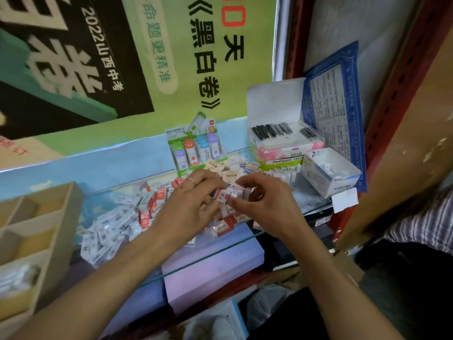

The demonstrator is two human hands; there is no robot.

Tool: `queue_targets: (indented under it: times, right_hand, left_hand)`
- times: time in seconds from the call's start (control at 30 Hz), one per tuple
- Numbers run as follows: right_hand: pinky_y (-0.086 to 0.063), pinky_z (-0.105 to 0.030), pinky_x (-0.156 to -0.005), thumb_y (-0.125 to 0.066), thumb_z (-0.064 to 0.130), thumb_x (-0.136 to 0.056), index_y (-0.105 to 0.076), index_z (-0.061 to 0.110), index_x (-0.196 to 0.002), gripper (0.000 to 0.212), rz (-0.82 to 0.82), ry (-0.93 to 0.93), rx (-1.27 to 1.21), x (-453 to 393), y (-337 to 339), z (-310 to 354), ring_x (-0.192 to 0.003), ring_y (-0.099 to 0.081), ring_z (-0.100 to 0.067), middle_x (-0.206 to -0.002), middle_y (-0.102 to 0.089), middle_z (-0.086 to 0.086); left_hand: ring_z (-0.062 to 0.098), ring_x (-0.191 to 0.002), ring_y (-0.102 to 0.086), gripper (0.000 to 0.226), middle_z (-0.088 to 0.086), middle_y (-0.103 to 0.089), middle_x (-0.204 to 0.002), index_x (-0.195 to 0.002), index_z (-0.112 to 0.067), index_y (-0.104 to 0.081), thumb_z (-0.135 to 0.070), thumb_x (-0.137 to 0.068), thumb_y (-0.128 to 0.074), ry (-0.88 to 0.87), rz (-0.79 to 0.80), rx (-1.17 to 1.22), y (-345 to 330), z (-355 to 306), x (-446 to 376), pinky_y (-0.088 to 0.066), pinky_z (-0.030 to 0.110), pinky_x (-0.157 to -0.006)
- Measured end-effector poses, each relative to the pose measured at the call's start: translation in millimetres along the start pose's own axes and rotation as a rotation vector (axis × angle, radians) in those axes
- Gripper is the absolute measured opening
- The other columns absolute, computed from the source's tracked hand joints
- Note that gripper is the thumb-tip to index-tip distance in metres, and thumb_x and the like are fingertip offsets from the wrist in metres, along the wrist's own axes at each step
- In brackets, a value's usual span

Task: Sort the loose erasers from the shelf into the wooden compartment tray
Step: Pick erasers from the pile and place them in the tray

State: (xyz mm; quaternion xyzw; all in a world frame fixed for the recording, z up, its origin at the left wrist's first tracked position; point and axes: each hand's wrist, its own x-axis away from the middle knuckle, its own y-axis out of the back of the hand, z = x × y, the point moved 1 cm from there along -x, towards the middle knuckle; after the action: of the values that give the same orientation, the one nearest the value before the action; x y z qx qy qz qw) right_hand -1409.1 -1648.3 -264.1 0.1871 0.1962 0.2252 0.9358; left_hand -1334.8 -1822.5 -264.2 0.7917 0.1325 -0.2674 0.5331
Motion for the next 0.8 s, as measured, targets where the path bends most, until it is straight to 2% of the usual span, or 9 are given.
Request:
queue_targets:
  times: [0.07, 0.13, 0.23, 0.3, 0.47, 0.57, 0.67, 0.77, 0.8]
  right_hand:
    - [-0.052, -0.028, -0.057, -0.082, 0.027, -0.075, -0.065, 0.027, -0.096, 0.027, 0.021, 0.032, -0.008, 1, -7, 9, -0.058, -0.059, -0.01, -0.069, -0.065, 0.003]
    - [-0.051, -0.032, -0.059, -0.082, 0.026, -0.074, -0.065, 0.03, -0.097, 0.028, 0.046, 0.059, 0.029, 1, -16, 15, -0.062, -0.062, -0.016, -0.071, -0.066, -0.001]
    - [-0.052, -0.025, -0.057, -0.082, 0.026, -0.074, -0.068, 0.027, -0.106, 0.035, 0.121, 0.111, 0.044, 3, -30, 24, -0.063, -0.062, -0.015, -0.071, -0.066, 0.0]
    - [-0.051, -0.02, -0.058, -0.082, 0.025, -0.074, -0.068, 0.025, -0.109, 0.037, 0.18, 0.159, 0.047, 4, -43, 32, -0.065, -0.062, -0.01, -0.071, -0.064, 0.007]
    - [-0.047, -0.013, -0.065, -0.079, 0.02, -0.077, -0.067, 0.022, -0.116, 0.041, 0.316, 0.336, 0.091, 12, -84, 56, -0.072, -0.058, -0.005, -0.078, -0.059, 0.018]
    - [-0.047, -0.013, -0.071, -0.079, 0.02, -0.076, -0.067, 0.019, -0.117, 0.042, 0.337, 0.472, 0.18, 17, -109, 77, -0.079, -0.055, -0.006, -0.086, -0.062, 0.012]
    - [-0.054, -0.029, -0.07, -0.073, 0.024, -0.073, -0.069, 0.021, -0.109, 0.036, 0.333, 0.55, 0.192, 22, -131, 100, -0.075, -0.059, -0.009, -0.091, -0.069, 0.005]
    - [-0.055, -0.039, -0.067, -0.069, 0.029, -0.069, -0.068, 0.025, -0.1, 0.031, 0.383, 0.534, 0.193, 28, -157, 121, -0.071, -0.062, -0.012, -0.087, -0.069, 0.006]
    - [-0.055, -0.039, -0.068, -0.071, 0.028, -0.07, -0.068, 0.026, -0.1, 0.03, 0.405, 0.529, 0.214, 29, -168, 128, -0.071, -0.062, -0.012, -0.084, -0.069, 0.007]
  left_hand:
    - [0.001, -0.105, -0.051, 0.043, -0.006, -0.055, -0.117, -0.113, -0.022, -0.063, 0.0, -0.076, -0.069, 0.04, -0.021, 0.015, 14, -2, 9, -0.033, 0.003, -0.091]
    - [-0.003, -0.104, -0.052, 0.054, -0.012, -0.057, -0.119, -0.117, -0.032, -0.059, 0.001, -0.075, -0.069, 0.186, -0.031, 0.144, 29, -2, 21, -0.036, 0.003, -0.089]
    - [0.008, -0.097, -0.062, 0.074, -0.011, -0.063, -0.118, -0.124, -0.043, -0.052, 0.012, -0.076, -0.069, 0.463, 0.006, 0.562, 51, 3, 44, -0.05, 0.015, -0.077]
    - [0.006, -0.095, -0.062, 0.072, -0.011, -0.066, -0.117, -0.125, -0.041, -0.053, 0.012, -0.079, -0.068, 0.524, 0.002, 0.607, 63, 9, 62, -0.05, 0.016, -0.076]
    - [0.001, -0.088, -0.063, 0.052, -0.014, -0.071, -0.099, -0.105, -0.039, -0.065, 0.004, -0.076, -0.069, 0.618, -0.172, 0.536, 81, 13, 110, -0.05, 0.014, -0.078]
    - [-0.003, -0.08, -0.063, 0.046, -0.025, -0.069, -0.094, -0.103, -0.039, -0.065, -0.008, -0.07, -0.064, 0.639, -0.323, 0.473, 94, 12, 135, -0.05, 0.013, -0.076]
    - [-0.001, -0.088, -0.064, 0.042, -0.023, -0.068, -0.1, -0.106, -0.038, -0.067, -0.012, -0.074, -0.064, 0.636, -0.443, 0.327, 110, 9, 158, -0.048, 0.013, -0.083]
    - [0.003, -0.093, -0.063, 0.034, -0.015, -0.068, -0.099, -0.106, -0.026, -0.07, -0.014, -0.074, -0.065, 0.659, -0.56, -0.033, 125, 10, 186, -0.043, 0.011, -0.087]
    - [0.009, -0.093, -0.063, 0.029, -0.012, -0.068, -0.096, -0.102, -0.023, -0.071, -0.014, -0.074, -0.064, 0.698, -0.592, -0.136, 130, 14, 196, -0.044, 0.017, -0.088]
